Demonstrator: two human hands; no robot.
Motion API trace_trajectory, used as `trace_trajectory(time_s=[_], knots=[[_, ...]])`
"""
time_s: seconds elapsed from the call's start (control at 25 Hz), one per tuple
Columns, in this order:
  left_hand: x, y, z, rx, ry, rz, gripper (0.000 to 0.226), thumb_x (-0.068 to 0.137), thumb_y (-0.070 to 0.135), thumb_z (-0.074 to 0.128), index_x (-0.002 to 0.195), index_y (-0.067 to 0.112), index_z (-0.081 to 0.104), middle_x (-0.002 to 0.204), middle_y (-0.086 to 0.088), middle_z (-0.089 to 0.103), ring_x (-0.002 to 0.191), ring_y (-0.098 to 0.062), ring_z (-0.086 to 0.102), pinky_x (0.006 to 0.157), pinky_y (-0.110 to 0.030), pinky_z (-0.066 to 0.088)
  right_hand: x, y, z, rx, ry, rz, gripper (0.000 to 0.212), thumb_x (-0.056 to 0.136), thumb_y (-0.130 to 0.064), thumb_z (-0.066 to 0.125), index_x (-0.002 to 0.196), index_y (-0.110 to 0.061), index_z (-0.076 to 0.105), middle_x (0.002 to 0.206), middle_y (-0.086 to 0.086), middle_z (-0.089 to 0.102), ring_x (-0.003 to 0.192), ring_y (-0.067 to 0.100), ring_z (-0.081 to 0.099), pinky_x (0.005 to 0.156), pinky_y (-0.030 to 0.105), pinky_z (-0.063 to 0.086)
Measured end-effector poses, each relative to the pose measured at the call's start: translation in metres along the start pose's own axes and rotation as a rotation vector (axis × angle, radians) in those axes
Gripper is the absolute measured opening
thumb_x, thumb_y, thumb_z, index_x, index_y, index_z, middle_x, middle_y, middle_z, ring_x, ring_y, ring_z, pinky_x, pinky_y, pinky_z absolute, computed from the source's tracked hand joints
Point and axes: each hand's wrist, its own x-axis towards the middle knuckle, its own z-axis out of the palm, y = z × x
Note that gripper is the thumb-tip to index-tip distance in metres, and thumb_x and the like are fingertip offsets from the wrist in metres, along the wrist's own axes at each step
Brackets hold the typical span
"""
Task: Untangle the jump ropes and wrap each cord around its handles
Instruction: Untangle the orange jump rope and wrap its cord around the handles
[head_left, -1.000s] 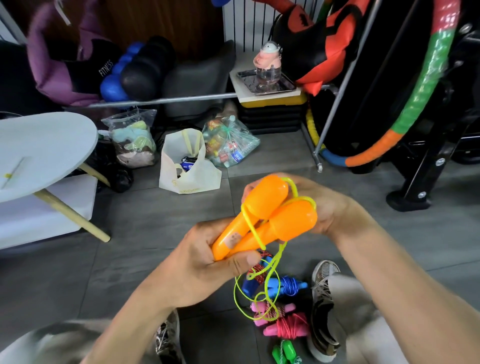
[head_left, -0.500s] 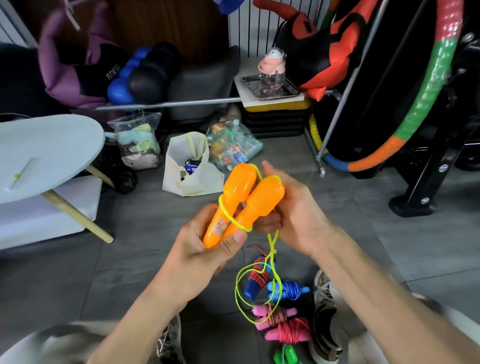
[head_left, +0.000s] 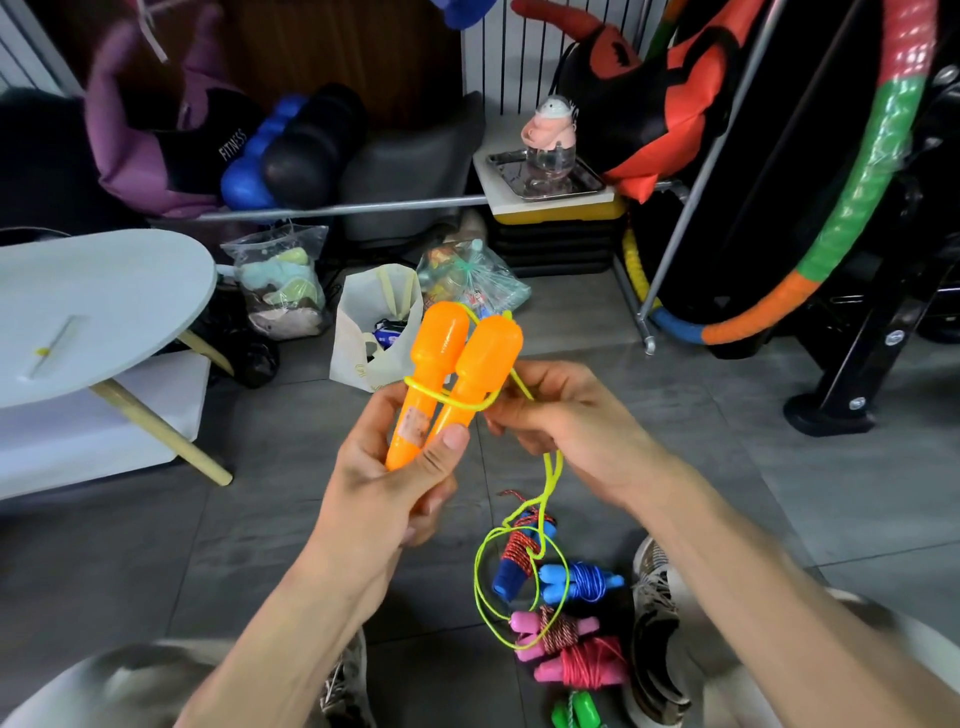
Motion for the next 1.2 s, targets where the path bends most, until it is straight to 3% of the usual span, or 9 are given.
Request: trace_trajectory(time_s=[0.24, 0.4, 0.48, 0.56, 0.68, 0.8, 0.92, 1.04, 1.2], knots=[[0.001, -0.002, 0.000, -0.037, -0.009, 0.030, 0.013, 0.080, 0.016, 0.064, 0.081, 0.018, 0.052, 0.057, -0.004, 0.035, 0.035, -0.006, 0.027, 0.041, -0.016, 0.012, -0.008, -0.009, 0.002, -0.181, 0.092, -0.008, 0.019, 0.095, -0.002, 0.056, 0.083, -0.012, 0.067, 0.061, -0.006, 0.056, 0.048, -0.002, 0.046, 0.048, 0.008, 0.035], [0.007, -0.001, -0.005, 0.048, 0.047, -0.016, 0.020, 0.082, 0.027, 0.063, 0.073, 0.015, 0.049, 0.054, -0.006, 0.034, 0.034, -0.009, 0.020, 0.044, -0.019, 0.010, -0.014, -0.007, 0.012, -0.114, 0.044, 0.001, 0.018, 0.102, -0.010, 0.046, 0.102, -0.012, 0.064, 0.072, 0.003, 0.065, 0.049, 0.013, 0.039, 0.044, 0.022, 0.032], [0.009, 0.000, -0.007, 0.063, 0.060, -0.014, 0.023, 0.082, 0.028, 0.063, 0.075, 0.014, 0.047, 0.054, -0.006, 0.033, 0.034, -0.009, 0.020, 0.043, -0.018, 0.011, -0.016, -0.008, 0.015, -0.118, 0.118, 0.015, 0.017, 0.103, -0.013, 0.045, 0.095, -0.013, 0.061, 0.081, 0.004, 0.072, 0.050, 0.021, 0.051, 0.047, 0.029, 0.046], [0.009, 0.000, -0.006, 0.071, 0.064, -0.018, 0.023, 0.081, 0.028, 0.064, 0.073, 0.015, 0.047, 0.054, -0.006, 0.032, 0.036, -0.009, 0.019, 0.043, -0.018, 0.012, -0.015, -0.001, 0.014, -0.262, 0.206, 0.031, 0.019, 0.101, -0.019, 0.050, 0.088, -0.015, 0.064, 0.087, 0.005, 0.074, 0.065, 0.025, 0.066, 0.066, 0.042, 0.060], [0.009, -0.002, -0.004, 0.060, 0.065, -0.025, 0.022, 0.081, 0.029, 0.064, 0.069, 0.018, 0.049, 0.055, -0.006, 0.032, 0.037, -0.010, 0.019, 0.044, -0.018, 0.012, -0.013, 0.009, 0.014, -0.474, 0.250, -0.030, 0.022, 0.096, -0.030, 0.054, 0.086, -0.017, 0.069, 0.079, 0.005, 0.071, 0.075, 0.026, 0.067, 0.075, 0.049, 0.056], [0.010, -0.003, -0.001, 0.075, 0.081, -0.029, 0.021, 0.083, 0.025, 0.066, 0.072, 0.015, 0.051, 0.055, -0.007, 0.032, 0.036, -0.010, 0.020, 0.042, -0.015, 0.015, -0.013, 0.011, 0.024, -0.664, 0.284, -0.159, 0.018, 0.098, -0.022, 0.054, 0.094, -0.016, 0.070, 0.080, -0.007, 0.060, 0.072, 0.014, 0.059, 0.066, 0.034, 0.046], [0.013, -0.007, 0.001, 0.134, 0.140, -0.029, 0.022, 0.090, 0.019, 0.064, 0.083, 0.002, 0.053, 0.059, -0.008, 0.032, 0.039, -0.011, 0.021, 0.043, -0.017, 0.013, -0.020, 0.007, 0.042, -0.806, 0.143, -0.162, 0.010, 0.098, -0.012, 0.048, 0.096, -0.015, 0.057, 0.089, 0.000, 0.059, 0.079, 0.018, 0.056, 0.066, 0.026, 0.032], [0.012, -0.010, 0.002, 0.211, 0.149, -0.060, 0.025, 0.093, 0.017, 0.060, 0.081, -0.004, 0.051, 0.058, -0.009, 0.034, 0.039, -0.011, 0.024, 0.041, -0.016, 0.016, -0.026, 0.002, 0.046, -1.053, 0.048, -0.122, 0.011, 0.093, -0.008, 0.051, 0.100, -0.016, 0.049, 0.101, 0.004, 0.057, 0.094, 0.025, 0.058, 0.068, 0.023, 0.025], [0.016, -0.011, -0.001, 0.368, 0.140, -0.066, 0.031, 0.093, 0.015, 0.061, 0.064, 0.014, 0.049, 0.050, -0.003, 0.038, 0.040, -0.011, 0.026, 0.040, -0.016, 0.020, -0.028, -0.009, 0.040, -1.288, 0.129, -0.169, 0.003, 0.090, -0.018, 0.056, 0.088, -0.020, 0.057, 0.088, 0.002, 0.065, 0.083, 0.030, 0.065, 0.061, 0.033, 0.038]])
